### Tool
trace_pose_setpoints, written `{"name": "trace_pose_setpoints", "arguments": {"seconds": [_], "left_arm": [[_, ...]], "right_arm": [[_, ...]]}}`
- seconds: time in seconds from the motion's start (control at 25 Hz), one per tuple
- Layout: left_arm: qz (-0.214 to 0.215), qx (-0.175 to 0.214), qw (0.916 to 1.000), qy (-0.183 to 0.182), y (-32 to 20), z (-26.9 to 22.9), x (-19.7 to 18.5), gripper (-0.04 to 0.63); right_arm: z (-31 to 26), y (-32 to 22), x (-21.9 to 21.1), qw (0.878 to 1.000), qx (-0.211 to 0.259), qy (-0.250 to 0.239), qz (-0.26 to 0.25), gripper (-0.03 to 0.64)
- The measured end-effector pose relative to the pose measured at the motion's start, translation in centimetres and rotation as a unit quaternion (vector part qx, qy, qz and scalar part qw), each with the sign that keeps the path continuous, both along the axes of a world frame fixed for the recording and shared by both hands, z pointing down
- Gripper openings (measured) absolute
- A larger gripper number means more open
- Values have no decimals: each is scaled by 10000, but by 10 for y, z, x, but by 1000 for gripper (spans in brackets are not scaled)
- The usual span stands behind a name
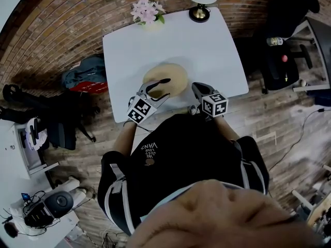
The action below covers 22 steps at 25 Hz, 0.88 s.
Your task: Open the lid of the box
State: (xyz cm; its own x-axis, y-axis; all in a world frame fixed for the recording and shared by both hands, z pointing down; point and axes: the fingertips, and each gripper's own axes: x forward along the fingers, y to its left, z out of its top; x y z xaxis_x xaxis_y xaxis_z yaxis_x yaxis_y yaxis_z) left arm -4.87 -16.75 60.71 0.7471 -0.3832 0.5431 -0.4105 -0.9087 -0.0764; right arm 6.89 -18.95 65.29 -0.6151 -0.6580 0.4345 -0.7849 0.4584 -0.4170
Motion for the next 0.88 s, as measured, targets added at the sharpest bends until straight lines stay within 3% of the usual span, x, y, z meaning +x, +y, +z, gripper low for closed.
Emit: {"name": "trace_pose_setpoints", "arguments": {"seconds": [0.44, 0.72, 0.88], "left_arm": [[682, -317, 9932, -884, -2, 37, 12, 387], [1177, -531, 9768, -1708, 4, 57, 14, 417], [1425, -660, 9622, -2223, 7, 71, 12, 420]], "right_arm": [[24, -14, -6, 9988, -279, 92, -386, 4], [30, -20, -9, 9980, -341, 54, -530, 5], [32, -22, -11, 9976, -355, 18, -587, 5]]}}
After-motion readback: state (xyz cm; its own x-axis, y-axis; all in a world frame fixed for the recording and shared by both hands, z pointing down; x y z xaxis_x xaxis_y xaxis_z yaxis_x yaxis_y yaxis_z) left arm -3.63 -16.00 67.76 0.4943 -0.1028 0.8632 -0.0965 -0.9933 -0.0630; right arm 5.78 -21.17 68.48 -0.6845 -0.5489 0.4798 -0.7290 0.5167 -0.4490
